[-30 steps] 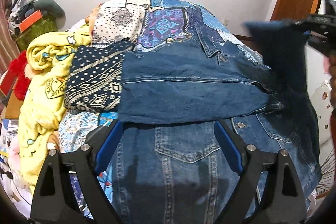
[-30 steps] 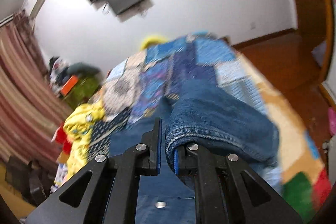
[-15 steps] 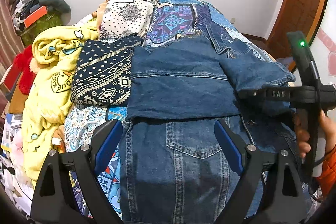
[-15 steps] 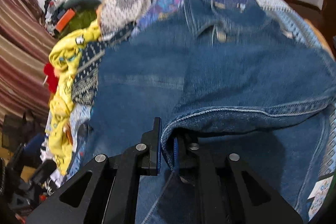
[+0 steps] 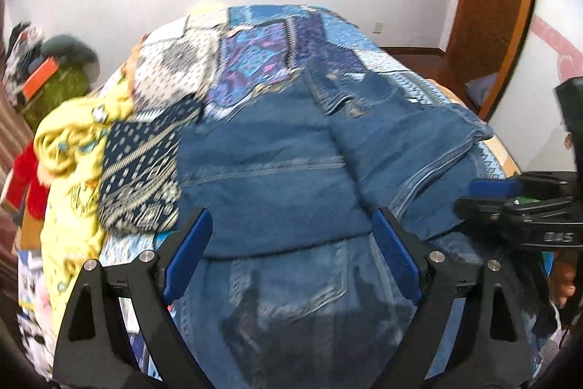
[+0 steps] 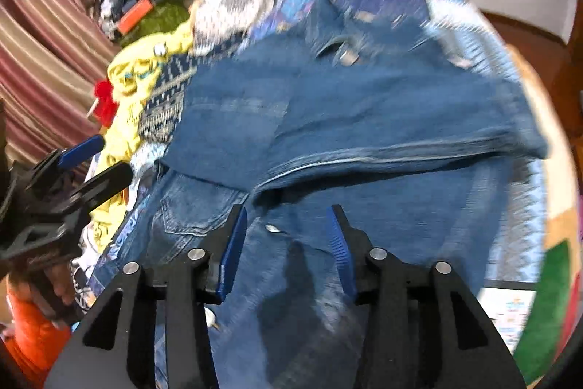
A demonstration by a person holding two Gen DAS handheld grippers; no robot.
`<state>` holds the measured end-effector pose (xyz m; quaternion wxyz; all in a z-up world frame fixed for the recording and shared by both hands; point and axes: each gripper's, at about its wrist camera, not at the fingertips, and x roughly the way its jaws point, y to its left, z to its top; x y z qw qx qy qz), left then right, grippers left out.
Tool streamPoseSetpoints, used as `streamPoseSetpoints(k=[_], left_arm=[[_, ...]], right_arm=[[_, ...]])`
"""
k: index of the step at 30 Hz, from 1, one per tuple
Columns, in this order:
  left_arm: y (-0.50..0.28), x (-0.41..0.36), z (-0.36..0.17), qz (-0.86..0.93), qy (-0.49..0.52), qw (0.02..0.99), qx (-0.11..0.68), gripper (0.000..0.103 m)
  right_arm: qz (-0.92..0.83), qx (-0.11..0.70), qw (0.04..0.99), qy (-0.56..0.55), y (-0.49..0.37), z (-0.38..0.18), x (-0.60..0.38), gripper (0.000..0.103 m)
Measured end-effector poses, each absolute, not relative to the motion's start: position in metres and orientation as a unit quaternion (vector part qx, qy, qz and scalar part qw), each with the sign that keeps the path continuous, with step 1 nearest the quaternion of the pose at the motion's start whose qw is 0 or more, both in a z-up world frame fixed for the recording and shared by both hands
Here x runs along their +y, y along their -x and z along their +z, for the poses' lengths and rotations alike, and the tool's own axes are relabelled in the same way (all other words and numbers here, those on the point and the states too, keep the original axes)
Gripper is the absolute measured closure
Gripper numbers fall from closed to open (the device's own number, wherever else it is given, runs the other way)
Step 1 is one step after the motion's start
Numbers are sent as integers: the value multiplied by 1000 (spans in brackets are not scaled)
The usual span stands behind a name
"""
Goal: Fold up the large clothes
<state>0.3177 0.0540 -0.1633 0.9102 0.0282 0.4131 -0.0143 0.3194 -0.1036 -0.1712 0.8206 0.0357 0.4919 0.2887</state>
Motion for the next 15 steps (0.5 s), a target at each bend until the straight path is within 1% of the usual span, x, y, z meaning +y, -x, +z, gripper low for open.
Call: streamPoseSetpoints(k=[1,4,8,15], left_arm=[[-322,47,-161,-19,-34,910,412,14],[-341,15,-157,-43,-59,910,407,11],[-365,-29,-160,-70,-109,904,407,9],[-407,-108,-201,-131,-183,871,437,9]], right_arm=[[279,482,830,-39,-320,-167,-113,53],[239,447,861,-40,-317,-156,-148,51],[191,429,882,-45,-316,-156,-183,47],[147,458,873,-83,-323,-187,-222,46]])
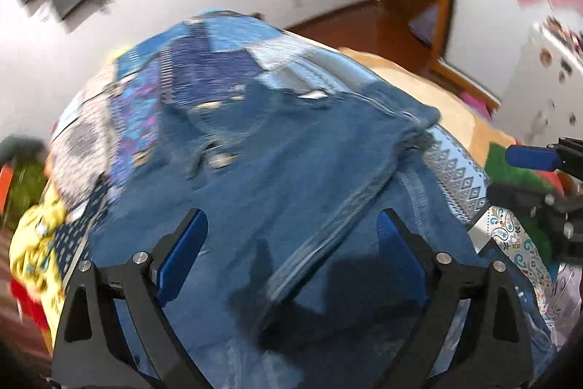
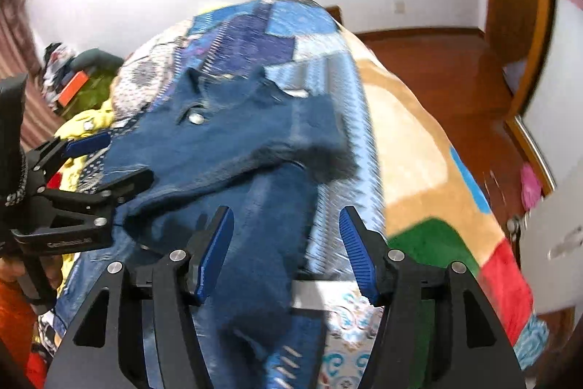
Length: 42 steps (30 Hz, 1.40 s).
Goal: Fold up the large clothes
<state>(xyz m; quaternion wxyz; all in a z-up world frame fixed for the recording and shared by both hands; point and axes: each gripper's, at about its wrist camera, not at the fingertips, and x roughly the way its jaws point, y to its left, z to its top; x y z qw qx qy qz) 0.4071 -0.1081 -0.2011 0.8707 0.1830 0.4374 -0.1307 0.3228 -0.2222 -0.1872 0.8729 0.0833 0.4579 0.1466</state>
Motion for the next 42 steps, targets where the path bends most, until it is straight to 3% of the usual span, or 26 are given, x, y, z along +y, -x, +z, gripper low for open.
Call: streamPoseSetpoints(k=[8,10,12,13,14,18,22,23,32,37,42], left_arm=[[-445,-150,-246,-139,-209,849,465,9],[-452,-148,-245,-143,-185,855,462,19],[-460,-144,-246,-157,-152,850,479,46],[-462,-142,-246,-165,-137,848,485,53],[-464,-139,-246,-169,-119,847,490,69],[-463,-124,-237,-166,-78,856,484,91],[-456,-96,-209,-147,-43,878,454,93],[-454,-89,-202,-142,-39,882,447,99],[-423,8,-144,-75,-9,923,377,99],[-398,72,-140,-24,2,930,366,99],[-378,135,-174,18,34,916,400,99]], right_arm=[[152,494,851,-90,-324,-219,-227,46],[153,501,847,-88,-325,-225,-223,46],[153,508,843,-85,-326,-230,-221,46],[153,512,841,-81,-327,-233,-219,46],[153,514,840,-79,-326,-236,-218,46],[153,514,841,-69,-324,-238,-212,46],[150,516,842,-58,-324,-236,-208,46],[149,515,842,-54,-324,-234,-207,46],[155,455,876,-26,-338,-184,-185,46],[157,463,872,3,-354,-192,-160,44],[144,506,850,22,-365,-222,-146,44]])
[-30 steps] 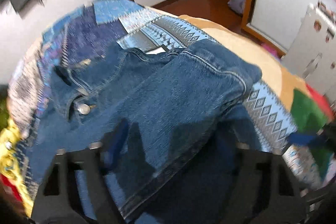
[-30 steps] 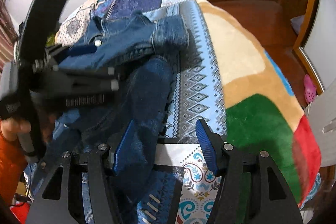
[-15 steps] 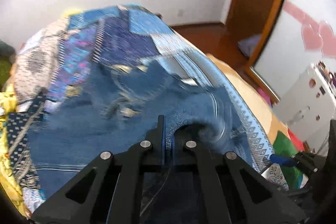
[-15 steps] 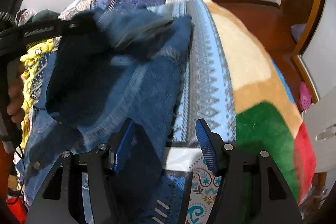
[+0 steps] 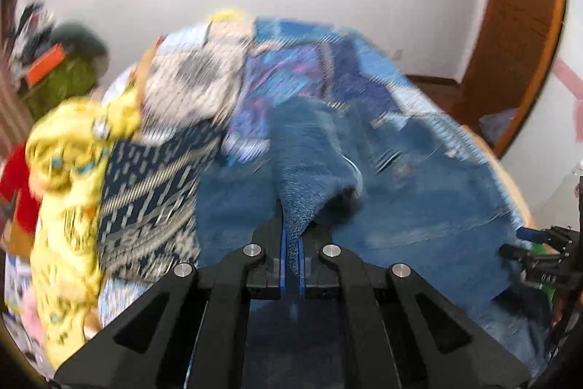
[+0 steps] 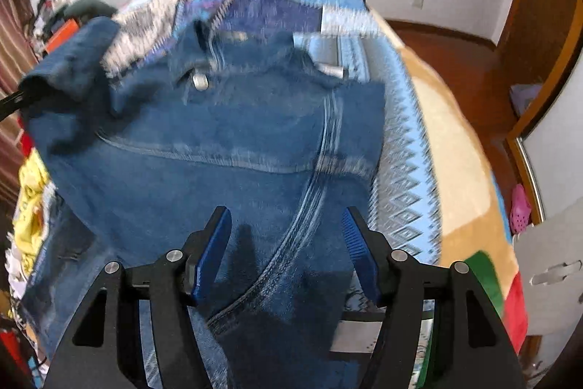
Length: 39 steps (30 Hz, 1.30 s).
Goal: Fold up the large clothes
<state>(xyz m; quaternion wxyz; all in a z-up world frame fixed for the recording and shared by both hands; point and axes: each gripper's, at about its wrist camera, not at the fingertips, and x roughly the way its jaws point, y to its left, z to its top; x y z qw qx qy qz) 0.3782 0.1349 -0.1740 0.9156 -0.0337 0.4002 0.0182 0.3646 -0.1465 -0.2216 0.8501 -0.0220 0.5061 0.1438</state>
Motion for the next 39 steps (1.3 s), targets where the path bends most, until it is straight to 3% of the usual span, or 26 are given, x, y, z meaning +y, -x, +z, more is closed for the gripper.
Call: streamPoseSetpoints(k=[7,16,18,25,27,30,36,39], left_arm=[[-357,172,-266,25,89,864,496,91],[-330,208,-277,64,136,860,487,90],[-327,215,-276,90,129,857,491,71],[-312,224,-271,101,96,850,508,64],[-313,225,-259,97,88,857,499,50],[-323,225,-236,90,82,873,473,37],[-378,234,-211,62,90,883,456,30],[-411,238,-220,54,95,876,470,30]], right_arm=[[129,519,845,19,-363,-232,-148,39],[121,524,843,18,-359,-235,-150,36],[119,523,844,17,-358,-235,-149,36],[126,527,840,4,-356,-234,-155,35],[128,524,842,2,-356,-230,-157,35],[132,507,852,1,-356,-219,-163,35],[132,470,872,-22,-366,-191,-182,35],[124,465,876,-39,-378,-188,-191,27]])
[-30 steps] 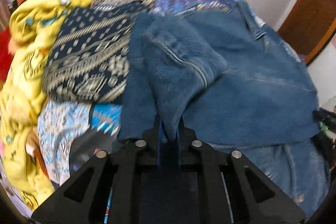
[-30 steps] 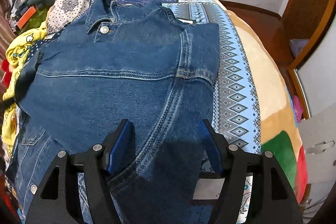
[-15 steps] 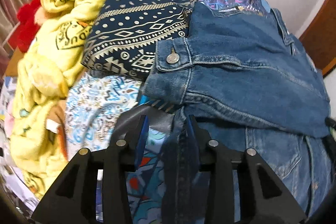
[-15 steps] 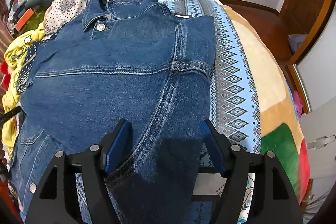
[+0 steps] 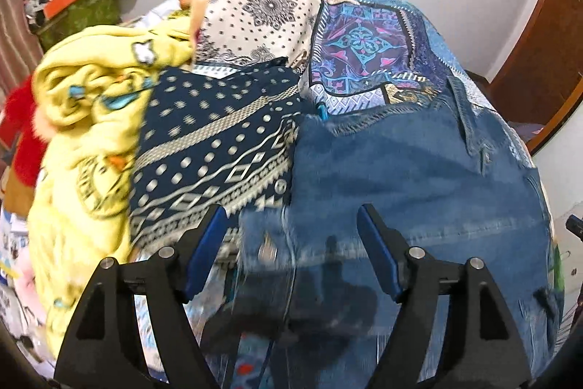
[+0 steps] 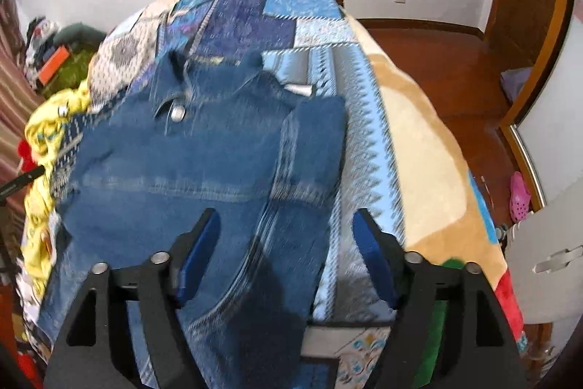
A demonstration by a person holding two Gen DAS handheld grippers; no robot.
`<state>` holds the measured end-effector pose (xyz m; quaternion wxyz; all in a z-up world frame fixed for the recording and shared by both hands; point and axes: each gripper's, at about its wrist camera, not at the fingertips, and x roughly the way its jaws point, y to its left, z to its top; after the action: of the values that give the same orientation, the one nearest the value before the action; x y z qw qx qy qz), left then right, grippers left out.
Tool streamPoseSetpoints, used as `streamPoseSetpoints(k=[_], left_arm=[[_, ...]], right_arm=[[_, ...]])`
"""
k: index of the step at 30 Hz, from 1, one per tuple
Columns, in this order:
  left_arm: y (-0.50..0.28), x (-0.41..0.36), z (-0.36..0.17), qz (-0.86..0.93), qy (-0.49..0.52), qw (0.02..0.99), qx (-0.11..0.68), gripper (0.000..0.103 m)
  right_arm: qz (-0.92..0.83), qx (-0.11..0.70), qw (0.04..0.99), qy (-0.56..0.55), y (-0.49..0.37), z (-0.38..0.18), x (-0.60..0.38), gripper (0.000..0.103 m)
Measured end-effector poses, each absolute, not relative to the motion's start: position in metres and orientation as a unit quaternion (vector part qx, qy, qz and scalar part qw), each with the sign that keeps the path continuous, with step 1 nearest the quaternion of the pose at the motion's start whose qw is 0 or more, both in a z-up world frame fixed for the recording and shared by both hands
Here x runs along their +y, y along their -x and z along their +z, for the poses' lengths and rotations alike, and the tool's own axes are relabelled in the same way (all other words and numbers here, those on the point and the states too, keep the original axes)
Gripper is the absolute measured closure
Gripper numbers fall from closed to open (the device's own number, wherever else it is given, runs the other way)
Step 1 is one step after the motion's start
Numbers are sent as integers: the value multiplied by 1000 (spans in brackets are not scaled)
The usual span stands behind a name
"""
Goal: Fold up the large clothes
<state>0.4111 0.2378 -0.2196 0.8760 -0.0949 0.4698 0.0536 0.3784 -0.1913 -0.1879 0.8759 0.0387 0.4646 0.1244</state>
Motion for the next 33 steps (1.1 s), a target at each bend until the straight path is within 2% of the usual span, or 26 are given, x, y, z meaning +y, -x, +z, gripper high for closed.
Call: streamPoseSetpoints(k=[11,13,14,15,16,17,19,21,23,25,33], left_arm=[[-487,249,-280,9,156,842,517,31],[-495,250,-288,-11,176,836,520,45],[-497,249,-290,-20,182,834,521,58],[-499,248,-291,-20,183,833,521,60],[-500,246,-291,-14,175,838,517,63],[-499,243,-289,-11,165,842,513,68],[-496,238,-283,0,140,853,503,77],[-490,237,-276,19,124,860,495,93],[-484,241,-267,25,123,866,484,99],[-476,246,-253,23,129,872,472,100],[-452,252,-191,38,111,900,420,100]], right_arm=[[123,522,835,-121,-444,-235,-200,27],[130,525,832,-128,-452,-243,-195,26],[131,522,834,-124,-451,-243,-193,26],[134,516,838,-113,-453,-241,-189,27],[140,512,841,-104,-454,-240,-184,31],[144,510,842,-100,-456,-239,-182,45],[151,517,837,-95,-461,-241,-175,61],[151,519,837,-83,-465,-241,-170,74],[155,521,836,-75,-467,-238,-165,88],[159,511,843,-60,-468,-227,-158,92],[199,442,874,-38,-476,-157,-130,93]])
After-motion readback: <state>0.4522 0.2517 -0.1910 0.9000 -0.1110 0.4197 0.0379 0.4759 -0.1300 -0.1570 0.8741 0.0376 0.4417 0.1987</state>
